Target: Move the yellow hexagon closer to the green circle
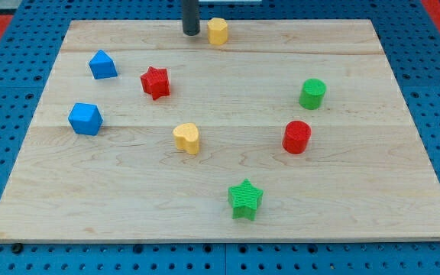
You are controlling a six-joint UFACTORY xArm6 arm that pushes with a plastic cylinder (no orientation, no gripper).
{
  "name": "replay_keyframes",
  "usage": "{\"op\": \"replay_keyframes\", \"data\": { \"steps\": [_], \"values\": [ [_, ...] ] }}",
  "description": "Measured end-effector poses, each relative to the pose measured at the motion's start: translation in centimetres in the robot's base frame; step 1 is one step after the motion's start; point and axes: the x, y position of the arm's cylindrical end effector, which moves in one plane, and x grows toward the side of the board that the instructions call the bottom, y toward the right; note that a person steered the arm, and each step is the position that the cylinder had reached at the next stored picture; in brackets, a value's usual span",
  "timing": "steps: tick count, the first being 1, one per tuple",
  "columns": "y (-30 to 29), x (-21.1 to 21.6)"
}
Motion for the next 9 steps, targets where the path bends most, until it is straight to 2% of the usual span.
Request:
{"op": "replay_keyframes", "data": {
  "steps": [1, 3, 5, 7, 9],
  "values": [
    [1.3, -0.3],
    [11.1, -1.2],
    [16.8, 3.7],
    [19.4, 2.2],
    [21.7, 4.6]
  ]
}}
